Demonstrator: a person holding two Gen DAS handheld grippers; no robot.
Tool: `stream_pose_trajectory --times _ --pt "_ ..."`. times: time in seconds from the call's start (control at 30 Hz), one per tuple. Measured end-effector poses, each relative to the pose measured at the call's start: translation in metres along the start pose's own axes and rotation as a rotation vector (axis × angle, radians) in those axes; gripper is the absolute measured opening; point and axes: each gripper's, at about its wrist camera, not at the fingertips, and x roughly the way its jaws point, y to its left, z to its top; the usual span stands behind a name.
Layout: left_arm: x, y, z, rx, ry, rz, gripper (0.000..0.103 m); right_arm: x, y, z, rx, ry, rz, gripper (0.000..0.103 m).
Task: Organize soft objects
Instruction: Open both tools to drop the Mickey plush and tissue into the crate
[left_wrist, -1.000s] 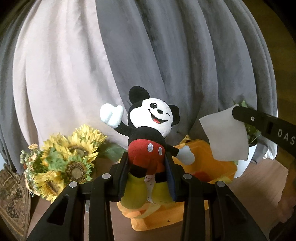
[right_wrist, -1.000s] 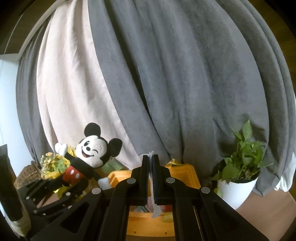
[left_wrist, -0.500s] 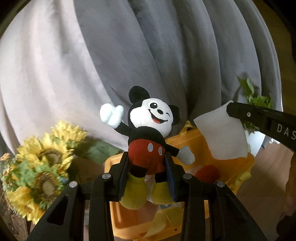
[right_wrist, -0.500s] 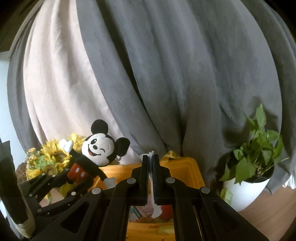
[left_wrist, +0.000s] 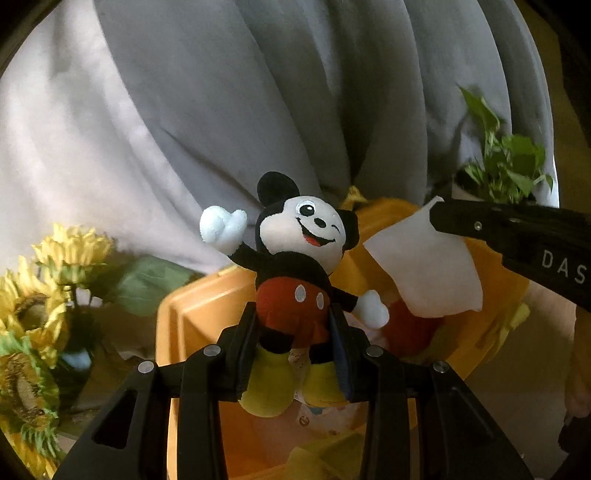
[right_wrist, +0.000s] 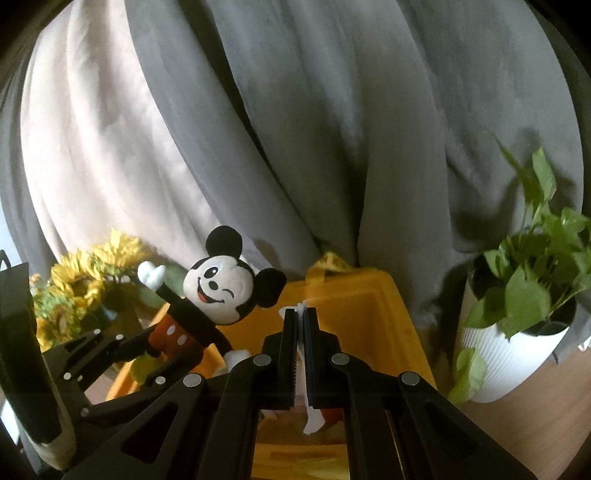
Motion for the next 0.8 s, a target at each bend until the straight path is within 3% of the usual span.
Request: stream_pose_trajectory --times 0.23,0.3,0.37,0.4,0.8 --pt "0.009 -0.002 -0.001 0.011 0.044 -0.021 0.043 0.012 -0.004 -0.006 -0.003 0.047 -0.015 0.005" --pt "0.008 0.000 0.000 -0.001 0.037 -0.007 0.057 0.013 -0.005 -0.007 0.007 0.057 -0.012 0.009" --pt "0.006 0.002 0.000 -0.019 0.032 0.011 0.058 0.014 -0.007 -0.007 0.020 0.054 -0.015 0.036" --pt "0.006 0.003 -0.001 -0.027 0.032 0.019 0.058 0.013 -0.008 -0.007 0.025 0.046 -0.022 0.038" --pt "-0.036 0.015 -0.004 -0.180 -0.015 0.091 0.061 -0.010 -0.005 -0.006 0.015 0.013 -0.067 0.046"
